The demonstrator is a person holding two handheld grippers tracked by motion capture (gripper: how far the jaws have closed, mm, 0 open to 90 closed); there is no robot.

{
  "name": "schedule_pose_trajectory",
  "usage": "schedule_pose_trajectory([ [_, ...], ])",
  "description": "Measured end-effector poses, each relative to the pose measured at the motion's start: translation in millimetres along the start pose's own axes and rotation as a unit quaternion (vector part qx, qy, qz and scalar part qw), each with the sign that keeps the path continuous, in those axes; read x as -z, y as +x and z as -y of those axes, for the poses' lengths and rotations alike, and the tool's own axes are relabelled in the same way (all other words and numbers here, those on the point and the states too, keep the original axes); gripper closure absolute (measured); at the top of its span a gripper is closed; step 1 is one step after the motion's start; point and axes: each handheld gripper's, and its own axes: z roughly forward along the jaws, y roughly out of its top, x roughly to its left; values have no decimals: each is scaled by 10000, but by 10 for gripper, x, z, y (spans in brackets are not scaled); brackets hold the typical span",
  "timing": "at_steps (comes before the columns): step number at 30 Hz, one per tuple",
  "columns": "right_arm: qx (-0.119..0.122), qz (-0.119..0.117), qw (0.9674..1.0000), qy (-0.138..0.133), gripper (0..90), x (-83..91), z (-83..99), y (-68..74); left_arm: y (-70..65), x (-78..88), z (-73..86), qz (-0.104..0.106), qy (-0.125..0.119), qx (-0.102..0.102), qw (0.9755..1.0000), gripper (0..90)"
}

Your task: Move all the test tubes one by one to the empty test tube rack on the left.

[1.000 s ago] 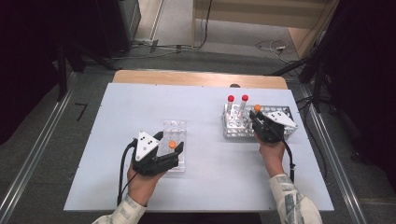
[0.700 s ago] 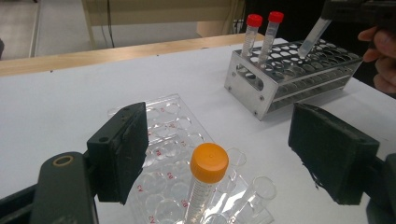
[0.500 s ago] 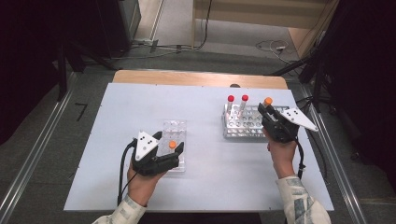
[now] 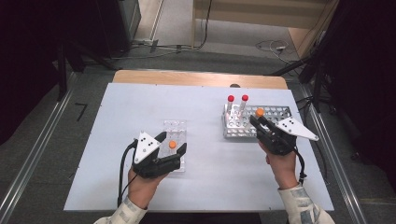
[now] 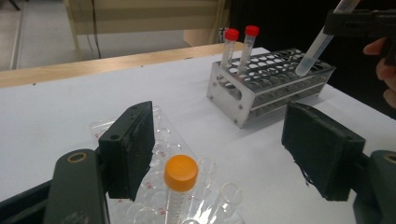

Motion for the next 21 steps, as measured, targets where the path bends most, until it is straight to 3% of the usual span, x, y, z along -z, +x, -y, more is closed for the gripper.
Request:
schedule_pose_trajectory([
  [5,130,-455,9988,158,710,50,66,214,-69,11,-22,186,-14,-78,9998,307],
  [8,253,-805,9959,320,711,59,152,412,-131,7,-32,331,25,-151,9993,332],
  [9,253,-805,9959,320,711,59,152,412,-157,3,-35,382,6,-156,9991,332],
  [16,493,-1444,9863,633,711,37,309,804,-318,-39,-58,727,-8,-286,9969,388],
  [21,608,-1650,9820,694,711,20,352,951,-405,-108,-18,941,119,-382,9948,412],
])
